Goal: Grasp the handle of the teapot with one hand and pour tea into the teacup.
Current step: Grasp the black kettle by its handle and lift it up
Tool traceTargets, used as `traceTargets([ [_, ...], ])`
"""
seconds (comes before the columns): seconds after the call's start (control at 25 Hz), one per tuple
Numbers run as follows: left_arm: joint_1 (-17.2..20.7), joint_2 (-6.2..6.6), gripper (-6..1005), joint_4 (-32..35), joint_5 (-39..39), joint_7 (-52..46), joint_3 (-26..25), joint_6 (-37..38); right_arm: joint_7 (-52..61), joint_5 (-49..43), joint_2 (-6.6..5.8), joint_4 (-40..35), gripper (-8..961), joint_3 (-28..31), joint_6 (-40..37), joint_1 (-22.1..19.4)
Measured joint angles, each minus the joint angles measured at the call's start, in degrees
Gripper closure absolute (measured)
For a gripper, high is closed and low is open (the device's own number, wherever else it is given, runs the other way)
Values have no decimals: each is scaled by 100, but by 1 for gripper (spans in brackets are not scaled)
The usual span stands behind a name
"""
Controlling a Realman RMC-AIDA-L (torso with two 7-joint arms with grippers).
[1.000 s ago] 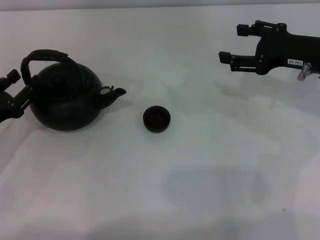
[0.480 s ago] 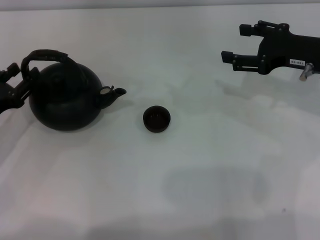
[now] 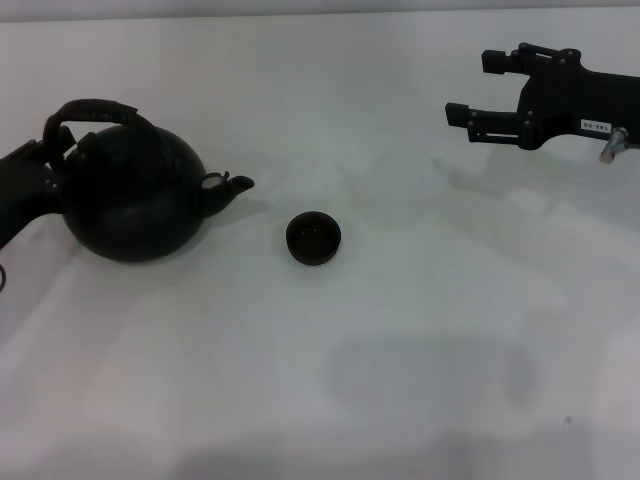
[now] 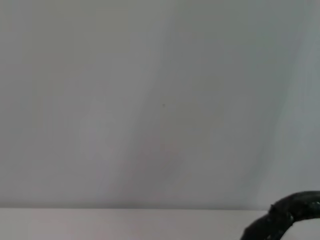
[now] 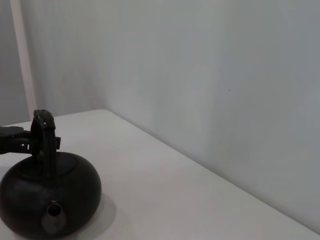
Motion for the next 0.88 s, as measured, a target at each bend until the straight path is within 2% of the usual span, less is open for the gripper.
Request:
traceTargets([
  [0.24, 72, -150, 588, 119, -3, 88, -18, -94, -18, 0, 0, -37, 103, 4, -67, 10],
  [0.56, 86, -191, 686, 162, -46, 128, -94, -223, -19, 0, 0, -54, 103, 4, -95, 11],
  [0.68, 100, -207, 806, 253, -42, 117, -103, -333, -19, 0, 0, -90, 103, 4, -130, 14],
  [0.88, 124, -237, 867, 443, -10, 63, -72, -434, -21, 4, 0, -104, 103, 4, -154, 19],
])
